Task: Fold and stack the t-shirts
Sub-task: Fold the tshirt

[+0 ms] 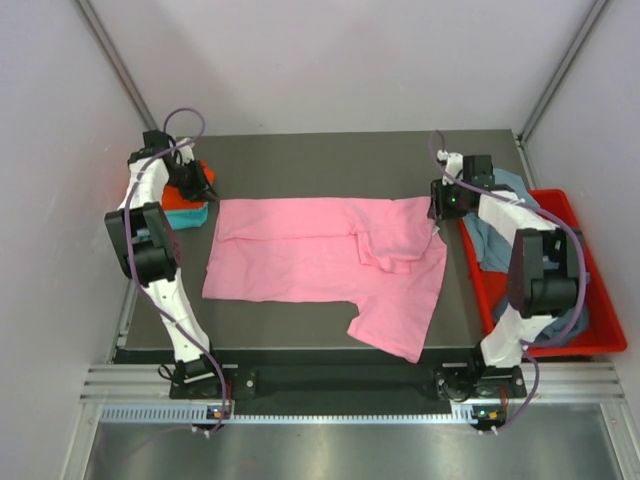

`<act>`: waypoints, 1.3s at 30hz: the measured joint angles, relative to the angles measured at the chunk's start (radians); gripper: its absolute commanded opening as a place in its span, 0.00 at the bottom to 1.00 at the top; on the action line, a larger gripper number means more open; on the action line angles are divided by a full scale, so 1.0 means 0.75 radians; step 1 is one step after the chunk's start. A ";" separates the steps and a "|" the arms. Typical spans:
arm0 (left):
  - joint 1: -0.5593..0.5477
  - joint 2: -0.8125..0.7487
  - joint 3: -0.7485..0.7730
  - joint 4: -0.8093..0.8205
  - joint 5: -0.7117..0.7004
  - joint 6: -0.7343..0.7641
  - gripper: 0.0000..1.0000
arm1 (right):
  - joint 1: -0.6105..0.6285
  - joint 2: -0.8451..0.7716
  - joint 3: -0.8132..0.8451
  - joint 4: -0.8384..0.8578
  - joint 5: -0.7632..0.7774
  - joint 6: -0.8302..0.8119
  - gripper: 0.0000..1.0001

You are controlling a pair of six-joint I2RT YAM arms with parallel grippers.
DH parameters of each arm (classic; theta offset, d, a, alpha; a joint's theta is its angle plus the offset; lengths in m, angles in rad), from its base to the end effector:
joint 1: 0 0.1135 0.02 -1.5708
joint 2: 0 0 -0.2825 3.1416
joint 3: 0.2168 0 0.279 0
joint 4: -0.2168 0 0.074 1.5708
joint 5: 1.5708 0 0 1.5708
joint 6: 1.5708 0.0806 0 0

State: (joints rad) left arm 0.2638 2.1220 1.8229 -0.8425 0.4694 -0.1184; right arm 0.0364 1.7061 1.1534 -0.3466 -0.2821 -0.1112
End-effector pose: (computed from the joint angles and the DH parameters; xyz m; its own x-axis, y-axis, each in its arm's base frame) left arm 0.4987 0.0969 0.1986 -0.8657 -0.3429 -0.3646 -0.1541 0.8757 -0.4576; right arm 0.4146 0.0375 0.1829 -0.7545 -0.1341 -0.6425 -0.2936 0.9445 0.1475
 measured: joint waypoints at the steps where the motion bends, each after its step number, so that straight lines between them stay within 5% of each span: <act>1: -0.002 0.017 0.032 0.010 0.013 0.008 0.22 | -0.001 0.042 0.041 0.005 0.001 0.004 0.39; 10: -0.026 0.198 0.087 0.034 0.049 0.046 0.22 | -0.001 0.263 0.308 0.047 0.107 -0.003 0.35; 35: -0.050 0.258 0.097 0.035 0.075 0.019 0.22 | 0.068 0.378 0.341 0.020 0.292 -0.062 0.30; 39: -0.050 0.258 0.097 0.036 0.076 0.018 0.22 | 0.071 0.392 0.347 0.016 0.307 -0.073 0.18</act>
State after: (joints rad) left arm 0.2264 2.3154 1.8954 -0.8158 0.5266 -0.1051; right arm 0.0898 1.9999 1.4139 -0.3344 -0.0521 -0.1658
